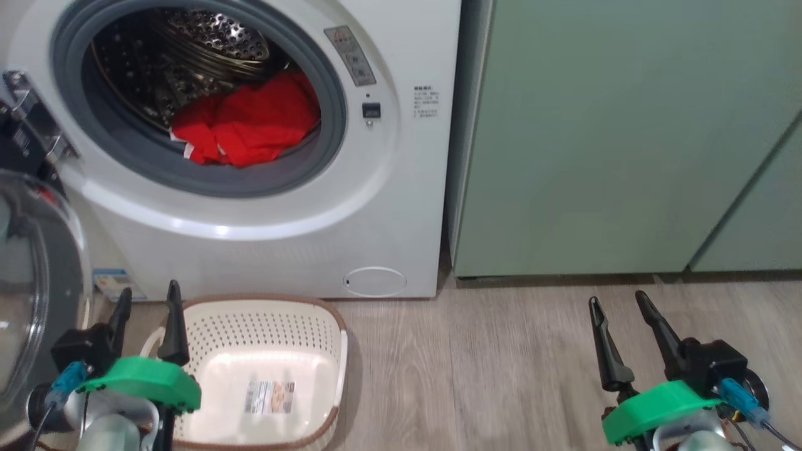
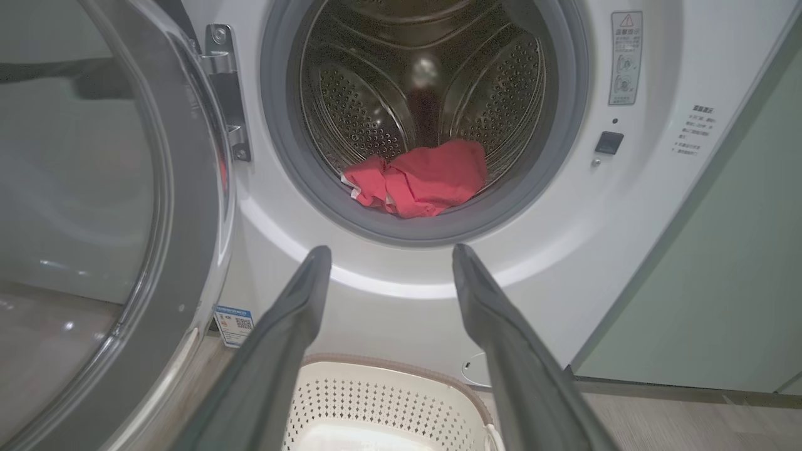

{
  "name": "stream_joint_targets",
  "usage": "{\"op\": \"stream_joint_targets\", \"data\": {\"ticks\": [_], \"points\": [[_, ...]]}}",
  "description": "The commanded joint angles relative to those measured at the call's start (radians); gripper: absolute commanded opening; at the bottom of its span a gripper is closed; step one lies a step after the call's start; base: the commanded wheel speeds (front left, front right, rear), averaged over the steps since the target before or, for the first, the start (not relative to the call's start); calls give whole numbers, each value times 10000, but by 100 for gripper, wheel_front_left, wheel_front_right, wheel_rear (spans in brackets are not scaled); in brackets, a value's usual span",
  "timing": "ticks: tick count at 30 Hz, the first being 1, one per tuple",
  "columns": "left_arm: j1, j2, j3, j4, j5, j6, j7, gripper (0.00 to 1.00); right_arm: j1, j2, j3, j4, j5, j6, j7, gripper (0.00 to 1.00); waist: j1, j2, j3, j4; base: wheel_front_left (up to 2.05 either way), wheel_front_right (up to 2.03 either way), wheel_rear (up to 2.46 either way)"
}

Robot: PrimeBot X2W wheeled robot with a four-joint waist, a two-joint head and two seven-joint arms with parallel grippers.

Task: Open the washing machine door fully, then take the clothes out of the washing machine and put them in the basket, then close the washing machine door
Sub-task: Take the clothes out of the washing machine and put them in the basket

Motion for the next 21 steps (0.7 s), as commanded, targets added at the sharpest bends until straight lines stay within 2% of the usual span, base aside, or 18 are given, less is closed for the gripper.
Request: {"op": "stream_joint_targets", "data": {"ticks": [1, 9, 21], "points": [[-598, 223, 414, -261, 164, -48, -95, 100, -324, -3, 216, -321, -102, -7, -109, 100, 0, 0, 16, 10, 145, -145, 0], [-606, 117, 412, -88, 387, -55, -95, 100, -395, -11, 281, -320, -100, -7, -109, 100, 0, 0, 41, 27, 89, -89, 0], [-794, 188, 22, 621, 761, -61, -95, 100, -350, -31, 384, -225, -94, -7, -109, 100, 0, 0, 109, -21, 0, 0, 0]]}}
